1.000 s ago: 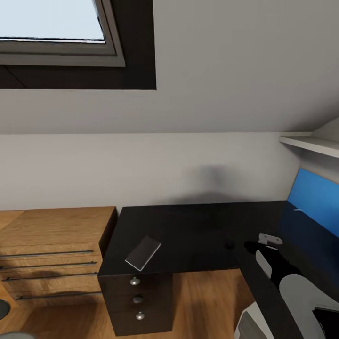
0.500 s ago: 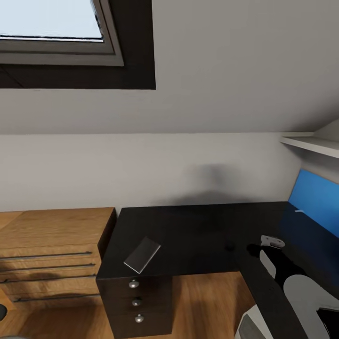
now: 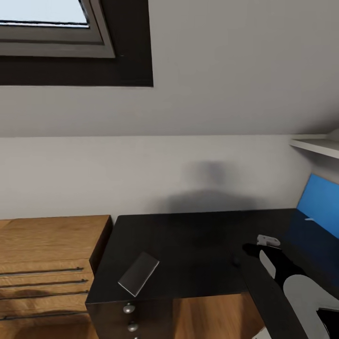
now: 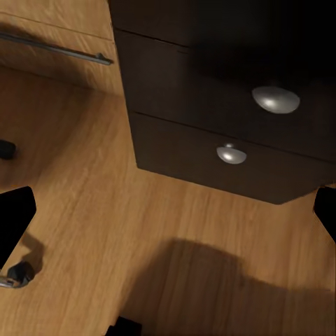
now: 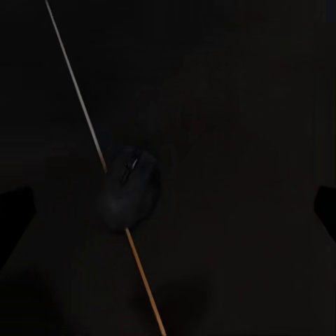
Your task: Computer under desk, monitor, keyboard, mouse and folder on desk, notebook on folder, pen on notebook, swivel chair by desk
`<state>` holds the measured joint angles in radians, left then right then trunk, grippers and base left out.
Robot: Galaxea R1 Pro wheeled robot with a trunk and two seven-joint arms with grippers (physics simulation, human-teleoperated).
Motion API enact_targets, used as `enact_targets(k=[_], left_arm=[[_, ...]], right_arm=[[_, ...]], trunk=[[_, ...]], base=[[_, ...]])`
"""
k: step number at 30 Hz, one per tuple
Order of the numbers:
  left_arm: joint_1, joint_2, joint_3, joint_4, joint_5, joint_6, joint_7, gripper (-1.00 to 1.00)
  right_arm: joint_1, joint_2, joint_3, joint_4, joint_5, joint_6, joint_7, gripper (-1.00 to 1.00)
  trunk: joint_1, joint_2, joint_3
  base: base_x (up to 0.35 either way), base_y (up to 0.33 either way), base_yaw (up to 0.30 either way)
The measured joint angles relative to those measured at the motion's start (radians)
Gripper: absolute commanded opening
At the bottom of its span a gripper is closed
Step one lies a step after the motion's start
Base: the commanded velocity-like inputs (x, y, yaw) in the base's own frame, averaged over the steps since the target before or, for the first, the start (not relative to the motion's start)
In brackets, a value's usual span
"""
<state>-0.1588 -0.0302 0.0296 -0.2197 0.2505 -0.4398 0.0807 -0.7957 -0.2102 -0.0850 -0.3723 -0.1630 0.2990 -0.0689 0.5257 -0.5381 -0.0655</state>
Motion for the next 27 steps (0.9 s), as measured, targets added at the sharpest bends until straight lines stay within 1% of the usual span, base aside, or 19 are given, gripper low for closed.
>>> enact_targets(k=[7, 27], left_arm=[[0.000, 0.000, 0.000, 0.000, 0.000, 0.000, 0.000, 1.00], [0.000, 0.001, 0.000, 0.000, 0.000, 0.001, 0.000, 1.00]], right_arm=[[0.000, 0.000, 0.001, 0.000, 0.000, -0.001, 0.002, 1.00], [0.000, 0.010, -0.001, -0.003, -0.004, -0.007, 0.002, 1.00]], trunk=[[0.000, 0.000, 0.000], [0.000, 0.000, 0.000]], base=[[0.098, 0.000, 0.000], [0.004, 0.000, 0.000]])
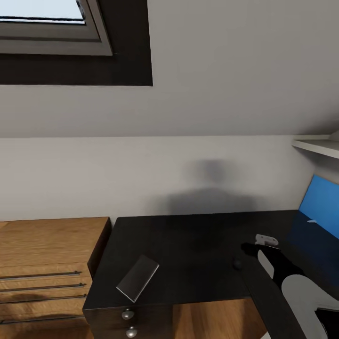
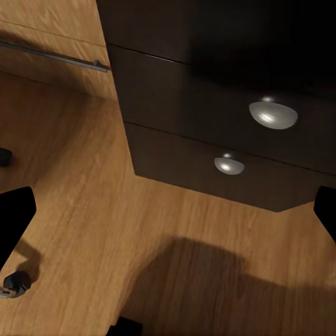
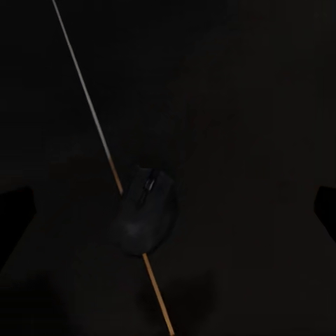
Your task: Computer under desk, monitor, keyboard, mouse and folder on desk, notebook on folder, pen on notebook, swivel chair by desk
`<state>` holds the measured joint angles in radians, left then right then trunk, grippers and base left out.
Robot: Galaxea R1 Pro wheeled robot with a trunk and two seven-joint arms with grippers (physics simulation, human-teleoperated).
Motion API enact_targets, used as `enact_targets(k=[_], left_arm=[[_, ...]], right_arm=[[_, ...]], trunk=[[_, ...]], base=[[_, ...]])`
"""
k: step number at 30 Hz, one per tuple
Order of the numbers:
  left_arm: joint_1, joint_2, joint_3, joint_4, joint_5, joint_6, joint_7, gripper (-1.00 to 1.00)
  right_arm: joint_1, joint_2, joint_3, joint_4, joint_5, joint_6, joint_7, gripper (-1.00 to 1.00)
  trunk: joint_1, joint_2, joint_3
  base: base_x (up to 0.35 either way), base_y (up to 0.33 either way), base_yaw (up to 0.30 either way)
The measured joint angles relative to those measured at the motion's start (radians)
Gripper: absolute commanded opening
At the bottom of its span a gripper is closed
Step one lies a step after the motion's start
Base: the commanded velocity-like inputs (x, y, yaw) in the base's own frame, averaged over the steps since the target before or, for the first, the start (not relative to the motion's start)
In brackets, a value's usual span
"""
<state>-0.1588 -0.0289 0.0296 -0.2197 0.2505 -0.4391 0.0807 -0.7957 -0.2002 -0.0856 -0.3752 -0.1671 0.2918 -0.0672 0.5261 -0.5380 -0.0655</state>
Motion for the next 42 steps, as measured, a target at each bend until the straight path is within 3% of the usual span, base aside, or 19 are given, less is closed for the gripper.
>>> enact_targets(k=[25, 42], left_arm=[[0.000, 0.000, 0.000, 0.000, 0.000, 0.000, 0.000, 1.00], [0.000, 0.001, 0.000, 0.000, 0.000, -0.001, 0.000, 1.00]], right_arm=[[0.000, 0.005, -0.001, 0.000, -0.002, 0.000, -0.001, 1.00], [0.000, 0.005, -0.002, 0.004, -0.003, 0.000, 0.002, 1.00]], trunk=[[0.000, 0.000, 0.000], [0.000, 0.000, 0.000]], base=[[0.000, 0.000, 0.000], [0.111, 0.000, 0.000]])
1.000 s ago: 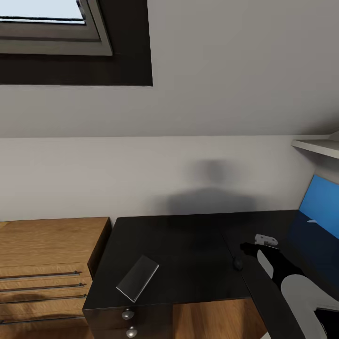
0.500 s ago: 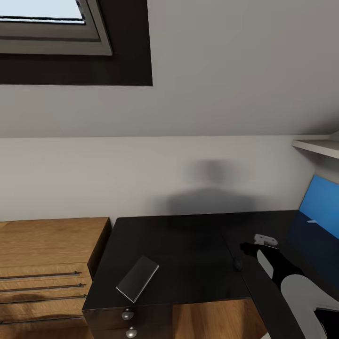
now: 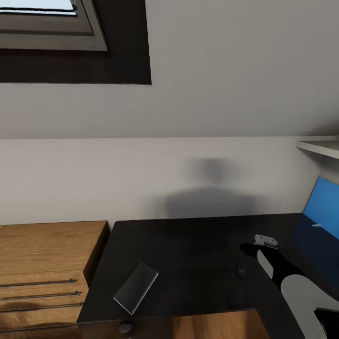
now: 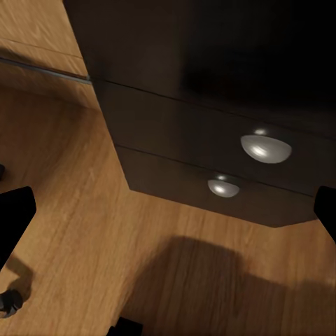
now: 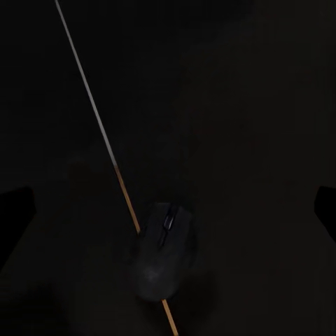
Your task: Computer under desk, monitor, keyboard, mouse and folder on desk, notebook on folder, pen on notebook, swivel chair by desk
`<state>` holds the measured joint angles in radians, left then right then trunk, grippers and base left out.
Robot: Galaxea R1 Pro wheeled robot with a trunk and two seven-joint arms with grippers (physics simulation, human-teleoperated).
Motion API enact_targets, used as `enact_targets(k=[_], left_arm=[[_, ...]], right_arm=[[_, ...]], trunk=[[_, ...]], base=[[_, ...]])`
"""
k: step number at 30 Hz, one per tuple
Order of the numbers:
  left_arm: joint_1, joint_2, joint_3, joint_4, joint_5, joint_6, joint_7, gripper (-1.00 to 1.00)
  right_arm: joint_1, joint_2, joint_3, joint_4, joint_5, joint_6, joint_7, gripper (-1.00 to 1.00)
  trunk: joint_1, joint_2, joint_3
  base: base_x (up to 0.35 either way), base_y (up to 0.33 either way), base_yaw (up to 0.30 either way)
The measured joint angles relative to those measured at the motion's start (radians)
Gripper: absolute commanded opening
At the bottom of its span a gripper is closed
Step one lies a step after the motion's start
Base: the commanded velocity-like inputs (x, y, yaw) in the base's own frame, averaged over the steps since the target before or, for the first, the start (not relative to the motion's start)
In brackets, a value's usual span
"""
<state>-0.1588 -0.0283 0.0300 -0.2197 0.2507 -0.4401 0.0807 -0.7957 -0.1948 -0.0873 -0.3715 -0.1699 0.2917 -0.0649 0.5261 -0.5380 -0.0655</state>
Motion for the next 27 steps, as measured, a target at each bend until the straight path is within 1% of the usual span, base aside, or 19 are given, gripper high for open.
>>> enact_targets(k=[7, 12, 18, 23, 25, 27], left_arm=[[0.000, 0.000, 0.000, -0.001, -0.001, 0.000, 0.001, 1.00], [0.000, 0.005, 0.000, 0.000, -0.002, 0.000, 0.005, 1.00], [0.000, 0.007, 0.000, 0.045, -0.003, -0.013, 0.006, 1.00], [0.000, 0.007, 0.000, 0.111, -0.003, -0.089, 0.006, 1.00], [0.000, 0.006, 0.000, 0.155, -0.001, -0.141, 0.005, 1.00], [0.000, 0.005, -0.001, 0.170, 0.000, -0.161, 0.004, 1.00]], right_arm=[[0.000, 0.000, 0.001, 0.001, 0.001, -0.001, 0.000, 1.00], [0.000, 0.000, 0.001, 0.002, 0.002, 0.001, 0.000, 1.00], [0.000, 0.000, 0.001, 0.002, 0.004, 0.005, -0.002, 1.00], [0.000, 0.000, 0.001, 0.001, 0.004, 0.009, -0.005, 1.00], [0.000, 0.000, 0.001, 0.001, 0.003, 0.010, -0.005, 1.00], [0.000, 0.000, 0.001, 0.001, 0.003, 0.010, -0.005, 1.00]], trunk=[[0.000, 0.000, 0.000], [0.000, 0.000, 0.000], [0.000, 0.000, 0.000], [0.000, 0.000, 0.000], [0.000, 0.000, 0.000], [0.000, 0.000, 0.000]], base=[[0.000, 0.000, 0.000], [0.000, 0.000, 0.000], [0.000, 0.000, 0.000], [0.000, 0.000, 0.000], [0.000, 0.000, 0.000], [0.000, 0.000, 0.000]])
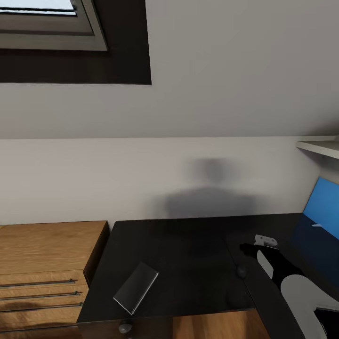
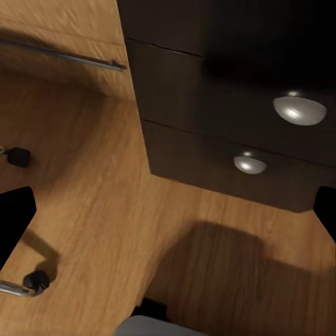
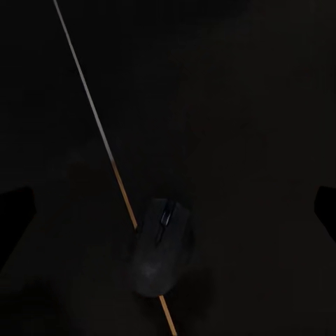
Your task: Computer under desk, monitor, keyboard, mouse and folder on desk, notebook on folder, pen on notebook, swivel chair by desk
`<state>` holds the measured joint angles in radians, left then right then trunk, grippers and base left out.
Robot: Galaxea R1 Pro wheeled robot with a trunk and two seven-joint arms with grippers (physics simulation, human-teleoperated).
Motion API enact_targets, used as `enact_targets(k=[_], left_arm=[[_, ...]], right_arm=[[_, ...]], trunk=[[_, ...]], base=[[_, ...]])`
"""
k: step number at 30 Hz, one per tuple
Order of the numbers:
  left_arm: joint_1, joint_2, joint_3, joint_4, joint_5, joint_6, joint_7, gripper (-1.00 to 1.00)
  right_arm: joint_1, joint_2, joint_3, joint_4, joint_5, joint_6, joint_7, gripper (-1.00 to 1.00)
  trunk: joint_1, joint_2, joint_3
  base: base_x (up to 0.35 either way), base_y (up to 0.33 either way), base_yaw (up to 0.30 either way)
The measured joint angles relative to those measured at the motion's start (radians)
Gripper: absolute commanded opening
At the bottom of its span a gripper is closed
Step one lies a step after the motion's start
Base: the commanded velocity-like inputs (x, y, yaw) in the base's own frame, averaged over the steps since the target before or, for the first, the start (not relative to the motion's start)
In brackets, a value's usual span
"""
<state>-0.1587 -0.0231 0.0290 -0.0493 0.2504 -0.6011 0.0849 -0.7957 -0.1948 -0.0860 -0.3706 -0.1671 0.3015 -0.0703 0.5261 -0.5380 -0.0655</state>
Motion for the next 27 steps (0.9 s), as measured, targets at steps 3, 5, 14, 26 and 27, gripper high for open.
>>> enact_targets(k=[3, 5, 14, 26, 27], left_arm=[[0.000, 0.001, 0.001, 0.019, 0.002, -0.029, -0.003, 1.00], [0.000, 0.001, 0.001, 0.024, 0.003, -0.035, -0.004, 1.00], [0.000, 0.002, 0.002, 0.026, 0.004, -0.039, -0.005, 1.00], [0.000, 0.002, 0.002, 0.026, 0.004, -0.039, -0.005, 1.00], [0.000, 0.002, 0.003, 0.026, 0.004, -0.039, -0.005, 1.00]], right_arm=[[0.000, 0.000, 0.000, 0.001, 0.000, 0.000, 0.000, 1.00], [0.000, 0.000, -0.001, 0.001, 0.000, 0.000, 0.000, 1.00], [0.000, 0.000, -0.001, 0.002, 0.000, 0.000, -0.003, 1.00], [0.000, 0.000, -0.003, -0.001, 0.000, 0.001, -0.002, 1.00], [0.000, 0.000, -0.003, -0.002, 0.000, 0.002, -0.002, 1.00]], trunk=[[0.000, 0.000, 0.000], [0.004, -0.007, -0.003], [0.038, -0.070, -0.031], [0.084, -0.154, -0.069], [0.088, -0.161, -0.072]], base=[[0.000, 0.000, 0.000], [0.000, 0.000, 0.000], [0.000, 0.000, 0.000], [0.000, 0.000, 0.000], [0.000, 0.000, 0.000]])
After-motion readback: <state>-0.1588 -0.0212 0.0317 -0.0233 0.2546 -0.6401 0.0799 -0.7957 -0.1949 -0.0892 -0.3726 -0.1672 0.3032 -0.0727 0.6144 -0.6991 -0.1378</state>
